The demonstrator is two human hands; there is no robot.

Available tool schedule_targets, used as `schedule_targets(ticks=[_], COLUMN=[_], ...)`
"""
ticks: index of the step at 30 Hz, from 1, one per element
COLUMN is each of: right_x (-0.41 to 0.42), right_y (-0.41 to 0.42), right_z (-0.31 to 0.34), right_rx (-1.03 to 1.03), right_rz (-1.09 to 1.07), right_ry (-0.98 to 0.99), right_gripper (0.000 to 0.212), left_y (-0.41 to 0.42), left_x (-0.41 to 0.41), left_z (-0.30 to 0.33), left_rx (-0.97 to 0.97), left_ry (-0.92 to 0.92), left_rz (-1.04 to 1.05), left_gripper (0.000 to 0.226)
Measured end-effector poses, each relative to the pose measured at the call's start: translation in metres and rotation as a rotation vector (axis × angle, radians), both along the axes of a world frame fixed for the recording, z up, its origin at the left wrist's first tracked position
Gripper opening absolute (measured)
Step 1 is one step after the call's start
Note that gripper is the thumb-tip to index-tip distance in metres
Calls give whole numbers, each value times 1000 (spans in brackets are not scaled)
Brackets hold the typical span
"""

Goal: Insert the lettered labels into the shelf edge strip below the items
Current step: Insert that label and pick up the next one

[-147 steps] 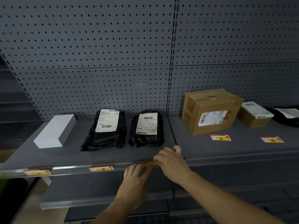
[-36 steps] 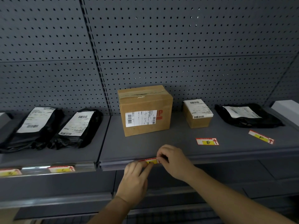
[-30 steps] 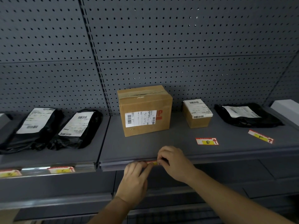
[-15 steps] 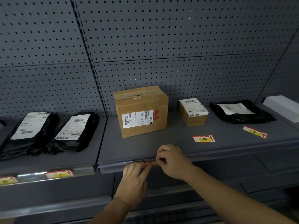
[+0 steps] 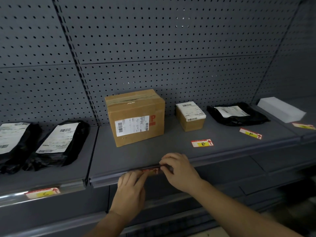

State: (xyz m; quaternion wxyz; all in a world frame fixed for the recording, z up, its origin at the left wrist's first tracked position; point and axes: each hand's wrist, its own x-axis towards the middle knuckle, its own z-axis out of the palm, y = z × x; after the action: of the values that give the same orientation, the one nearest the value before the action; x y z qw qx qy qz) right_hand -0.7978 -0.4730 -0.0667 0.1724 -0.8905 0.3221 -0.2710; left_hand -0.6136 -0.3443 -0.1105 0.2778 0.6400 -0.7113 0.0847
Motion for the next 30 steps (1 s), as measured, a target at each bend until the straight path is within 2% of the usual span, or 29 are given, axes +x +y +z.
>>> schedule_targets(ticks=[8,13,19,26,30], right_x=[-65,-120,-164,-163,-150], right_y=[-46,-91,-142,-165,-169], right_z=[12,16,23,33,34], right_rx=[59,91,129,224,236], right_rz=[-104,-204,-217,-161,-132], right_ry=[-71,-106,19,179,255], right_gripper=[14,12,8,23,39], left_y=[-21,-62,-112,-139,-140], left_x=[-33,-99,-177,-199,-194], left_z=[-5,0,-2,-3,-4], left_rx=[-182,-257,-277,-240,-208], left_ry=[-96,-132,-153,-246,-335], left_rz=[206,126,121,183,160], left_gripper=[34,28,28,33,44])
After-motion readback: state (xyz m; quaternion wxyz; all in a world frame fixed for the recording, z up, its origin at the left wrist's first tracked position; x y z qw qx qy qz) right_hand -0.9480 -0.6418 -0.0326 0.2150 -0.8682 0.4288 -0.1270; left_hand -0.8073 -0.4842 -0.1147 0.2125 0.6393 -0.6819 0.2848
